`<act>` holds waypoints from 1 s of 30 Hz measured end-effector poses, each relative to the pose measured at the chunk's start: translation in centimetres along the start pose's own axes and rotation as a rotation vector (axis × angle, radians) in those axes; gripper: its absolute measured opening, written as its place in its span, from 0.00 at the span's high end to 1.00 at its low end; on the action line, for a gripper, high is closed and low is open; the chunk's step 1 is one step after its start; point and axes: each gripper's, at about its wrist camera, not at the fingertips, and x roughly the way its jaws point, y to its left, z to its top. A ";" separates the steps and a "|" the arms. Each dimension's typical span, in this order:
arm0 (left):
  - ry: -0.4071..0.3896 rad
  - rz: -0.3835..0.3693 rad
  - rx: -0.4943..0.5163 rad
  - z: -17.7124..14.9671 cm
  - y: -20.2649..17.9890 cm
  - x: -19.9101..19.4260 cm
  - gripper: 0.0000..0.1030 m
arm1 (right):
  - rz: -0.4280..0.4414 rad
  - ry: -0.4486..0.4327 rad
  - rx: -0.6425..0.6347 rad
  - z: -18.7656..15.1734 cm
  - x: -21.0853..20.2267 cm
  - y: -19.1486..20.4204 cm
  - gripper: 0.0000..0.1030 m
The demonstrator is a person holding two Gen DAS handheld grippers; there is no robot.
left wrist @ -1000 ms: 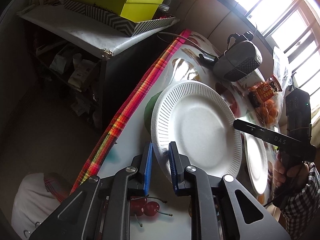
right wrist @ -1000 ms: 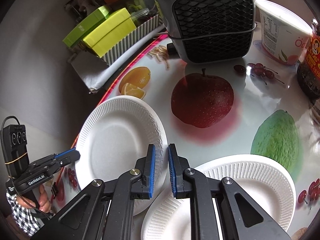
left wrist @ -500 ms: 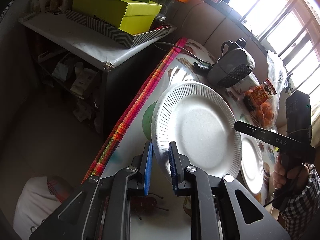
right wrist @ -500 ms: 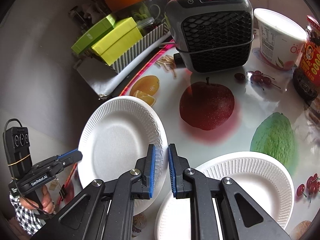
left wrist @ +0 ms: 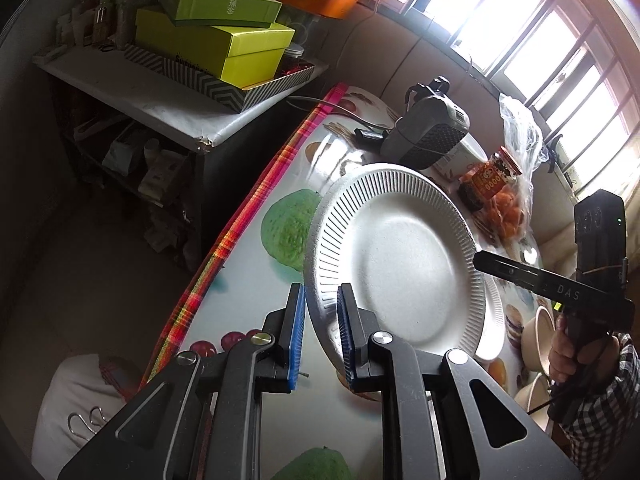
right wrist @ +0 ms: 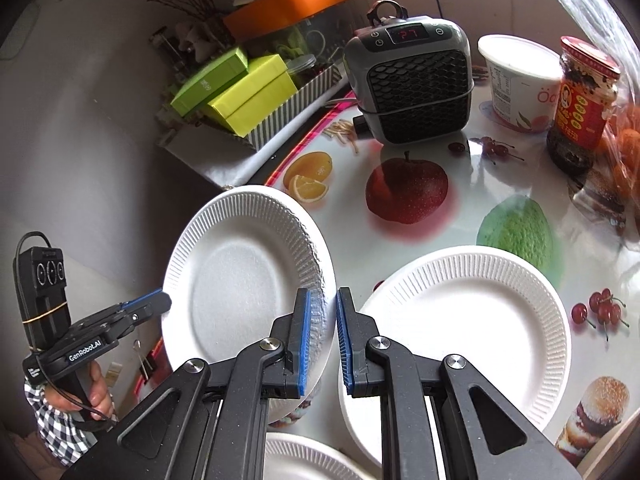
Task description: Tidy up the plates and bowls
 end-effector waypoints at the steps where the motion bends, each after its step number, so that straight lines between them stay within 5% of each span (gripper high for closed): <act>1: 0.001 -0.003 0.005 -0.2 -0.2 -0.2 0.83 | -0.003 -0.003 0.002 -0.5 -0.4 0.0 0.87; 30: 0.134 -0.065 0.168 -9.7 -6.1 -1.2 0.83 | -0.068 -0.013 0.159 -15.1 -8.6 -2.6 0.87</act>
